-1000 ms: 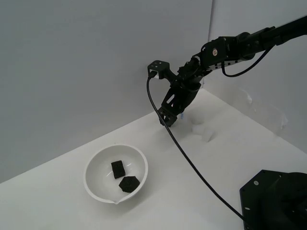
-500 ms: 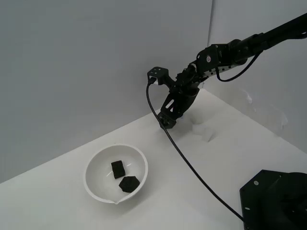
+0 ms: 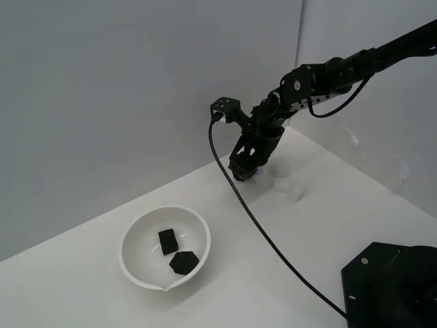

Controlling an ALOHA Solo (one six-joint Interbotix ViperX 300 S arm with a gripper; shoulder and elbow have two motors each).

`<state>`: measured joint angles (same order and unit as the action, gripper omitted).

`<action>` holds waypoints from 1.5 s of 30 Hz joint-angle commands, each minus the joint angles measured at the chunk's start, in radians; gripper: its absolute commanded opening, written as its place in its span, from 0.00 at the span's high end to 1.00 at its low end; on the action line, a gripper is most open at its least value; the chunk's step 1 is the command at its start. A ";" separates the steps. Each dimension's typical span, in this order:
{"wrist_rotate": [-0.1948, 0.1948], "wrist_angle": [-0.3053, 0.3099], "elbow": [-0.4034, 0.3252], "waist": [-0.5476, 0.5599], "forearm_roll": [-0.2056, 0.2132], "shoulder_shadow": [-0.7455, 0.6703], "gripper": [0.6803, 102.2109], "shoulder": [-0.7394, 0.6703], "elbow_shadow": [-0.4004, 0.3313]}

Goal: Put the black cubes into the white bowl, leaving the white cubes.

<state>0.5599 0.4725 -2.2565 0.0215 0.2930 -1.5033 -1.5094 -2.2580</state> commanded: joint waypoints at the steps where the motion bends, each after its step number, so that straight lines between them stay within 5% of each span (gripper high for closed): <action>1: 0.000 0.025 -0.006 0.002 0.011 -0.063 0.68 -0.058 0.000; 12: -0.003 0.103 -0.044 0.023 0.049 -0.261 0.67 -0.255 -0.038; 24: -0.048 0.114 -0.069 0.275 0.173 -0.500 0.68 -0.495 -0.066; 33: -0.061 0.094 -0.063 0.442 0.291 -0.506 0.67 -0.503 -0.058; 42: -0.060 0.034 -0.063 0.506 0.301 -0.433 0.66 -0.428 -0.058; 45: -0.061 0.026 -0.061 0.522 0.301 -0.425 0.50 -0.422 -0.057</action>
<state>0.4893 0.5001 -2.3286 0.5277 0.5814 -1.9052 -1.9144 -2.3317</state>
